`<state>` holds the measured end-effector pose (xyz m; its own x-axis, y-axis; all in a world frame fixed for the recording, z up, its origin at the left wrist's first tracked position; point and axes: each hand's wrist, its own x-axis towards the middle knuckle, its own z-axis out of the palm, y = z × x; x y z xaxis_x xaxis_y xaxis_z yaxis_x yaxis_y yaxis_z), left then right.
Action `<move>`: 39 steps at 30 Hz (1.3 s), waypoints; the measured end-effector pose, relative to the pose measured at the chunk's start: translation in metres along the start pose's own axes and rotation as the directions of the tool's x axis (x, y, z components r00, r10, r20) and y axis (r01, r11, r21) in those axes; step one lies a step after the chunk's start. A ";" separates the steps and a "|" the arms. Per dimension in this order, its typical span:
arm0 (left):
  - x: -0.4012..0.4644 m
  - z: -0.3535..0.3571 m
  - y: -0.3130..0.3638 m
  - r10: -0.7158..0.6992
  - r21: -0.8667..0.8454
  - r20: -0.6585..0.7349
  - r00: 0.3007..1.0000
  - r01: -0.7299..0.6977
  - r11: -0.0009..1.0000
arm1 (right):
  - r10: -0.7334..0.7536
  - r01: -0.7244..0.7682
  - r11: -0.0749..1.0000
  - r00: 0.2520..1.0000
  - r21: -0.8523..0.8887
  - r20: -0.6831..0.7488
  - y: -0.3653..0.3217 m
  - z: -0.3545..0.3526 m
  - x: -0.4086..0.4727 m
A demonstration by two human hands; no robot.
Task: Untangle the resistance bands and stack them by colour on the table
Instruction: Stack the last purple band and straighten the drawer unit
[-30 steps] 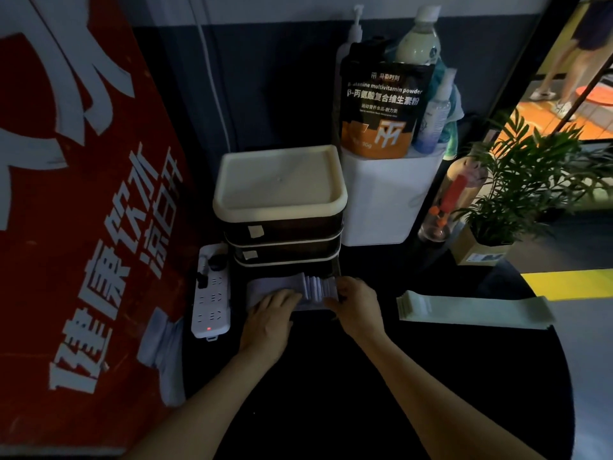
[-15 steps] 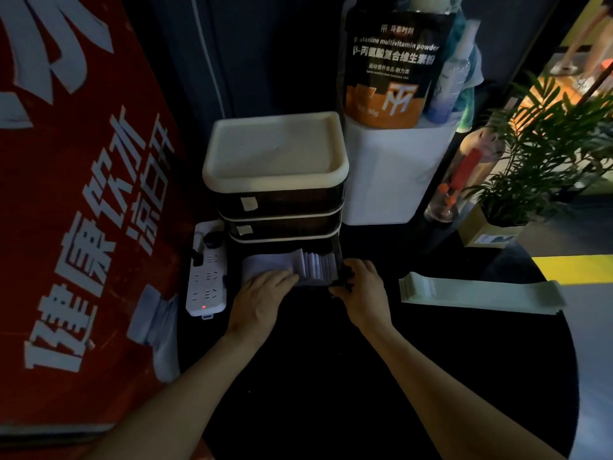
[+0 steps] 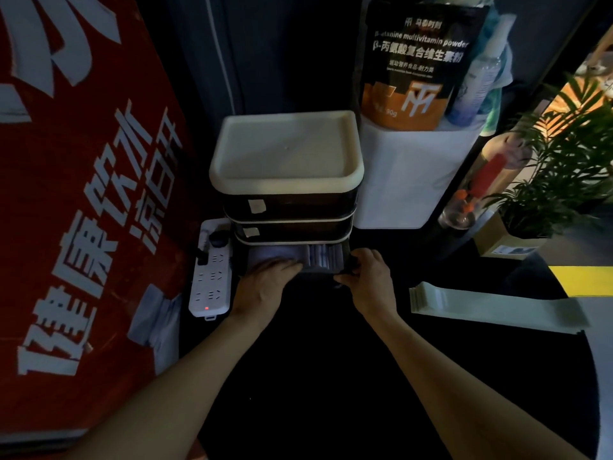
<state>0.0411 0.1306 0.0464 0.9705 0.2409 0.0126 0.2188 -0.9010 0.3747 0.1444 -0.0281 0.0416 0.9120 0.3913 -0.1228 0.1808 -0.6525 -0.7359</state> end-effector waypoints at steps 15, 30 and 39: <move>0.003 -0.005 -0.042 -0.431 -0.245 -0.403 0.807 0.358 0.901 | 0.015 -0.008 0.997 0.995 0.073 -0.094 -0.005 0.009 0.023; 0.025 0.002 -0.071 -0.492 -0.702 -0.206 0.846 0.222 0.677 | 0.107 -0.081 0.923 0.993 0.376 -0.049 -0.002 0.025 0.043; 0.032 0.009 -0.067 -0.551 -0.781 -0.263 0.792 0.161 0.604 | 0.134 -0.061 0.919 0.978 0.389 -0.163 -0.003 0.031 0.045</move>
<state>0.0580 0.1952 0.0131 0.6216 0.7819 0.0473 0.2088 -0.2236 0.9521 0.1733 0.0118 0.0171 0.9756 0.1897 -0.1102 -0.0327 -0.3709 -0.9281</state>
